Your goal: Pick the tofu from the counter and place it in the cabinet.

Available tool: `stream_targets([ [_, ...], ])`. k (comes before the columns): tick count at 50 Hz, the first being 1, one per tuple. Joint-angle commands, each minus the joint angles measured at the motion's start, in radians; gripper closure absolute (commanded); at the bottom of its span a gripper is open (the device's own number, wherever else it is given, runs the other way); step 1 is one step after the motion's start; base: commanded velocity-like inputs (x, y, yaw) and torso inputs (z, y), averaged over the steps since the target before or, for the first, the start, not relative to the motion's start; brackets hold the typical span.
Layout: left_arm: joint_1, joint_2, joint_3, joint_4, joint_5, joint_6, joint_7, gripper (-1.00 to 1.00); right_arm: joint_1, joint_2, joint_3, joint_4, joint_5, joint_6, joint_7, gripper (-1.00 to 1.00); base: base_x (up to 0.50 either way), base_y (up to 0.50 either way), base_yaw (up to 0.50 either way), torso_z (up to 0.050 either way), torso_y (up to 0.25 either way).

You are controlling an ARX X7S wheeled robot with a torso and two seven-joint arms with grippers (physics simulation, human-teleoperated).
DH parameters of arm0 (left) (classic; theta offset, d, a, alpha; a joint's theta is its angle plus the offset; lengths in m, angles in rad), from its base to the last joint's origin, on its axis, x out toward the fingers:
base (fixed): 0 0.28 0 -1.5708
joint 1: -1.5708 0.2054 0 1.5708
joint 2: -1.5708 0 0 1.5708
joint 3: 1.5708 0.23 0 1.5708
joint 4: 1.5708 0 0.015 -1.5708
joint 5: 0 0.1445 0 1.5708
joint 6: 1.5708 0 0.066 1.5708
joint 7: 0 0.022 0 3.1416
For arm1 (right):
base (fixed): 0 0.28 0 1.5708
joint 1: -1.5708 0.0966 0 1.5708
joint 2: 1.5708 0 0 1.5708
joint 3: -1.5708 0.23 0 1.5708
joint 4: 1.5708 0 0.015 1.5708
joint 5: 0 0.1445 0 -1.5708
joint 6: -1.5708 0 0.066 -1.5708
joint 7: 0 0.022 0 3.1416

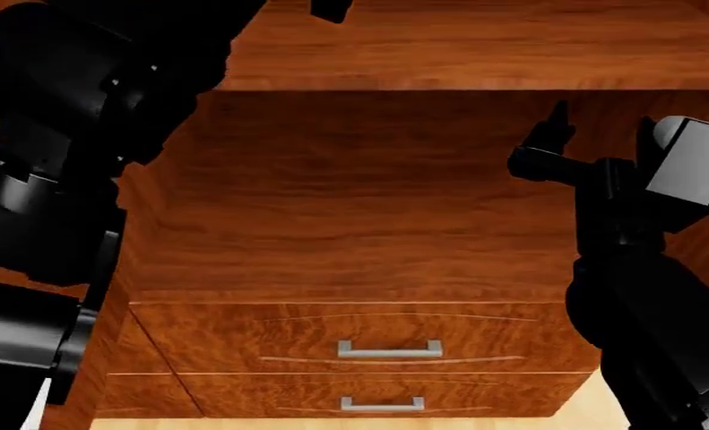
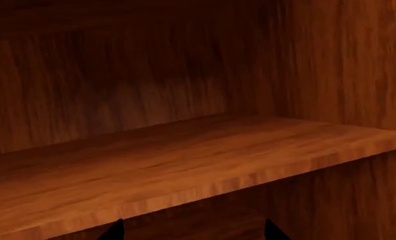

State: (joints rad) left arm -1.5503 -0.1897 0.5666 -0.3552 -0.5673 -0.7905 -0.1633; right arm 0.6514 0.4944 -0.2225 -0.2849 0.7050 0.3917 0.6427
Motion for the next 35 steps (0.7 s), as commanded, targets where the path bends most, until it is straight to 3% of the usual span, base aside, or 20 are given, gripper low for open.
stream_targets([
  [1,-0.038,0.007,-0.001,-0.04,-0.001,0.011,0.0,1.0,-0.009,-0.008,-0.001,0.02,-0.002,-0.007,0.003,-1.0,0.5,0.0,0.0,0.0,0.0],
  [5,-0.032,0.004,-0.001,-0.031,-0.005,0.008,-0.003,1.0,-0.017,-0.017,0.008,0.028,0.002,-0.019,0.008,-1.0,0.5,-0.01,0.0,0.0,0.0],
  [11,-0.019,0.003,0.001,-0.034,-0.007,0.01,-0.006,1.0,-0.026,-0.01,0.021,-0.004,0.007,-0.023,0.022,-1.0,0.0,0.0,0.0,0.0,0.003],
  [19,-0.018,0.041,0.004,-0.205,-0.019,0.022,0.047,1.0,-0.034,0.013,0.028,-0.042,0.007,-0.012,0.037,-1.0,0.0,0.0,0.0,0.0,0.0],
  [29,-0.028,0.084,-0.123,-0.324,-0.132,-0.018,0.03,1.0,-0.029,0.016,0.025,-0.035,-0.002,-0.015,0.036,-1.0,0.0,0.0,0.0,0.001,0.0],
  [35,-0.032,0.091,-0.14,-0.349,-0.145,-0.013,0.018,1.0,-0.028,0.016,0.019,-0.032,-0.008,-0.015,0.034,-1.0,0.0,0.0,0.0,0.0,0.002],
])
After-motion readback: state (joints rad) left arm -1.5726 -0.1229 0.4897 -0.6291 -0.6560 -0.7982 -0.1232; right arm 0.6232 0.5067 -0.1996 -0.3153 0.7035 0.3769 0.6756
